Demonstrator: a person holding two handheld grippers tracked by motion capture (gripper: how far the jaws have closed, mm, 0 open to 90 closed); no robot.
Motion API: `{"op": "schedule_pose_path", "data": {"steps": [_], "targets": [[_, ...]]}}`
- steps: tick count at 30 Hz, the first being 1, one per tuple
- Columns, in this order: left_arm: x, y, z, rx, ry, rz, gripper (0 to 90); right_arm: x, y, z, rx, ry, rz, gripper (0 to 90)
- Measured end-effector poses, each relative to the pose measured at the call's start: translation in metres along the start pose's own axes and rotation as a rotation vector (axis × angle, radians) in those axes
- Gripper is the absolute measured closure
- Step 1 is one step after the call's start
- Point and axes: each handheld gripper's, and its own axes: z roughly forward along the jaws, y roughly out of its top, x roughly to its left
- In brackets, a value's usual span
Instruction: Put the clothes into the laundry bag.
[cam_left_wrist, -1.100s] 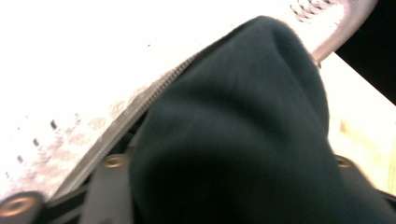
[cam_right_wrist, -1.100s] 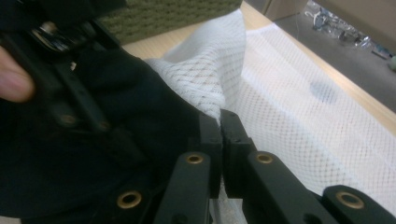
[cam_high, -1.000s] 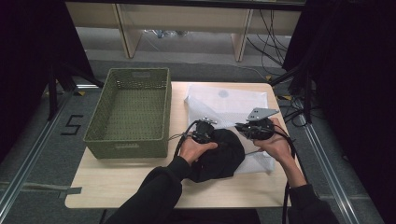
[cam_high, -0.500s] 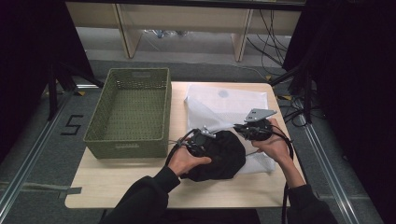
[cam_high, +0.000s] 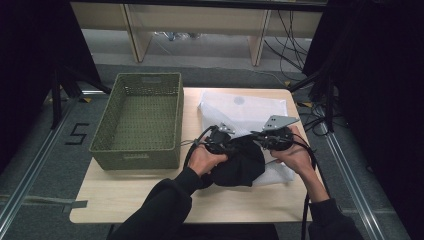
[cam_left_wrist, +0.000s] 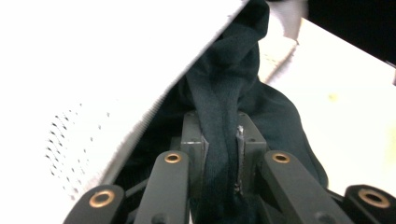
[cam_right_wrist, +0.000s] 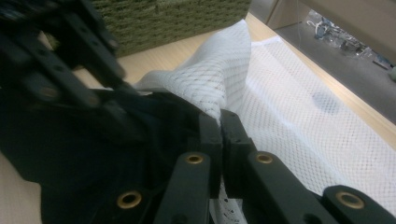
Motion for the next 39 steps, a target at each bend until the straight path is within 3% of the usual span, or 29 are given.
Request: {"op": "schedule_pose_path", "data": {"steps": [1, 4, 5, 6, 12, 15, 18, 20, 24, 25, 26, 27, 28, 29, 30, 31, 32, 33, 34, 36, 37, 39], "targets": [[0.003, -0.001, 0.006, 0.006, 0.008, -0.007, 76.7, 0.0, 0.0, -0.001, 0.0, 0.0, 0.01, 90.0], [0.013, -0.007, 0.022, 0.008, 0.031, -0.084, 71.3, 0.001, -0.001, -0.001, 0.012, 0.0, 0.009, 90.0], [0.013, -0.007, 0.022, 0.008, 0.031, -0.084, 66.3, 0.001, -0.001, -0.001, 0.012, 0.0, 0.009, 90.0], [0.015, -0.01, 0.024, 0.024, 0.034, -0.118, 57.9, -0.001, -0.005, 0.002, 0.026, 0.003, 0.018, 90.0], [0.001, -0.015, -0.016, 0.009, 0.05, -0.067, 29.7, -0.004, -0.014, 0.006, 0.05, 0.008, 0.043, 89.9], [-0.008, -0.027, -0.035, 0.05, 0.036, -0.025, 21.4, -0.004, -0.014, 0.006, 0.052, 0.006, 0.047, 89.9], [-0.016, -0.047, -0.035, 0.144, 0.006, 0.012, 15.6, -0.003, -0.014, 0.008, 0.05, 0.0, 0.037, 89.9], [-0.019, -0.062, -0.026, 0.219, -0.021, 0.062, 18.1, -0.003, -0.013, 0.009, 0.047, 0.008, 0.021, 89.9], [-0.021, -0.078, -0.004, 0.259, -0.018, 0.09, 22.1, -0.001, -0.013, 0.008, 0.063, 0.007, 0.041, 89.9], [-0.02, -0.077, -0.002, 0.243, 0.03, 0.161, 31.2, -0.001, -0.013, 0.008, 0.059, 0.007, 0.034, 89.9], [-0.017, -0.068, -0.004, 0.212, 0.046, 0.188, 63.8, -0.001, -0.014, 0.01, 0.055, 0.011, 0.021, 89.9], [-0.017, -0.063, -0.005, 0.152, 0.019, 0.128, 70.8, -0.001, -0.014, 0.01, 0.06, 0.015, 0.029, 89.9], [-0.015, -0.056, -0.01, 0.15, 0.009, 0.155, 78.1, -0.001, -0.014, 0.01, 0.054, 0.012, 0.022, 90.0], [-0.019, -0.05, -0.011, 0.107, 0.013, 0.135, 80.9, -0.001, -0.014, 0.01, 0.062, 0.02, 0.039, 89.9], [-0.018, -0.042, -0.015, 0.107, -0.009, 0.168, 83.0, -0.001, -0.014, 0.009, 0.062, 0.009, 0.037, 89.9], [-0.018, -0.042, -0.015, 0.107, -0.009, 0.168, 84.4, -0.001, -0.014, 0.009, 0.062, 0.009, 0.037, 89.9], [-0.022, -0.032, -0.016, 0.04, -0.024, 0.124, 84.4, -0.002, -0.014, 0.009, 0.056, 0.018, 0.038, 89.9], [-0.023, -0.026, -0.017, 0.02, -0.023, 0.112, 85.1, -0.004, -0.014, 0.008, 0.048, 0.009, 0.025, 89.9], [-0.022, -0.018, -0.019, -0.015, -0.007, 0.107, 85.6, -0.003, -0.014, 0.007, 0.052, 0.013, 0.048, 89.9], [-0.016, 0.0, -0.019, -0.097, -0.014, 0.038, 85.5, -0.004, -0.013, 0.005, 0.038, -0.003, 0.034, 90.0], [-0.013, 0.004, -0.016, -0.107, 0.0, 0.034, 85.1, -0.005, -0.013, 0.005, 0.036, -0.002, 0.029, 90.0], [-0.007, 0.004, -0.002, -0.08, 0.029, 0.032, 83.4, -0.005, -0.013, 0.004, 0.032, 0.0, 0.029, 90.0]]}}
